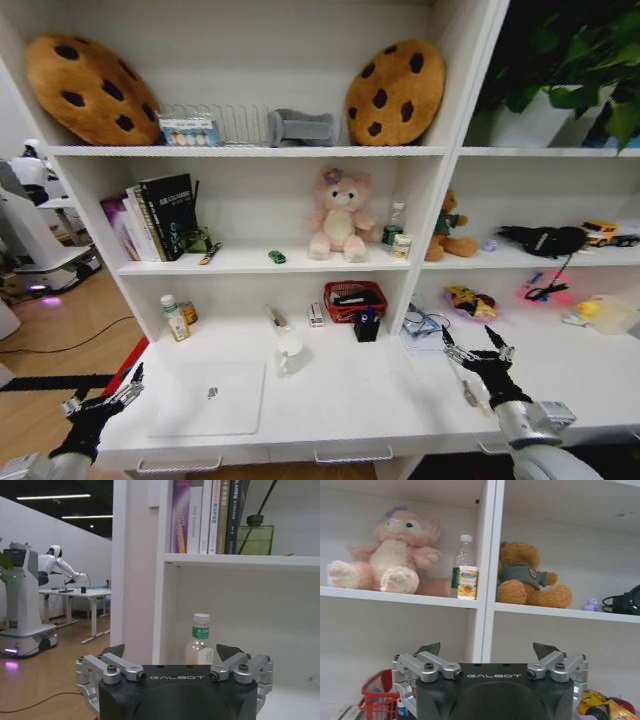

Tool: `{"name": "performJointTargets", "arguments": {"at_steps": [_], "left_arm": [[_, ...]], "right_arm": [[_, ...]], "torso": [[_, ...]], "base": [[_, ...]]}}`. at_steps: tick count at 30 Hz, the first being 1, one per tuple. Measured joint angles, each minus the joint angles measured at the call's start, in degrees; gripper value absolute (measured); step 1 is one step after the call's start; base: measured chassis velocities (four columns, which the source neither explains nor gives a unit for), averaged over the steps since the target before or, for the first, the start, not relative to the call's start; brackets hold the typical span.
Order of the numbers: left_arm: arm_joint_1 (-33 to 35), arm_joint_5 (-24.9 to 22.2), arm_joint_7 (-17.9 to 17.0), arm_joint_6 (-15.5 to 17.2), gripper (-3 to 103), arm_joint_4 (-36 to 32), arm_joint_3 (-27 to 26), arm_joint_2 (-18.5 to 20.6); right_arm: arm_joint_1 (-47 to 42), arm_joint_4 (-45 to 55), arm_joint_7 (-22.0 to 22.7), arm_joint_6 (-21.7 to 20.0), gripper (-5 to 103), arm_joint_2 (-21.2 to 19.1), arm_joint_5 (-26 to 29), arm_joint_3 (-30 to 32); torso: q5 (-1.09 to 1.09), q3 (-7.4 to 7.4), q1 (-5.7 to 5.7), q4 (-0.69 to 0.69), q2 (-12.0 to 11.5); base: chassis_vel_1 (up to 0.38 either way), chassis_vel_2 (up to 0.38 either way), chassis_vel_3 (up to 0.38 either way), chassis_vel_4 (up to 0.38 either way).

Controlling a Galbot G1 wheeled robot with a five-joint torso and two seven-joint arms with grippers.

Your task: Organize the objects on the table.

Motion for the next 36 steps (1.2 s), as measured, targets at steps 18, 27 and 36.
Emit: {"name": "performJointTargets", "arguments": {"at_steps": [18, 27, 36], "left_arm": [[0.0, 0.0, -0.03, 0.0, 100, 0.0, 0.0, 0.0], [0.0, 0.0, -0.04, 0.0, 100, 0.0, 0.0, 0.0], [0.0, 0.0, -0.04, 0.0, 100, 0.0, 0.0, 0.0]], "right_arm": [[0.0, 0.0, 0.0, 0.01, 100, 0.0, 0.0, 0.02], [0.01, 0.0, 0.0, 0.01, 100, 0.0, 0.0, 0.01], [0.0, 0.0, 0.0, 0.01, 100, 0.0, 0.0, 0.01]], "torso": [[-0.01, 0.0, 0.0, -0.01, 0.0], [0.01, 0.01, 0.03, -0.01, -0.01], [0.0, -0.01, -0.03, 0.0, 0.0]], "base": [[0.019, 0.017, -0.023, -0.02], [0.039, -0.028, -0.024, 0.035], [0.157, -0.169, -0.18, 0.168]]}}
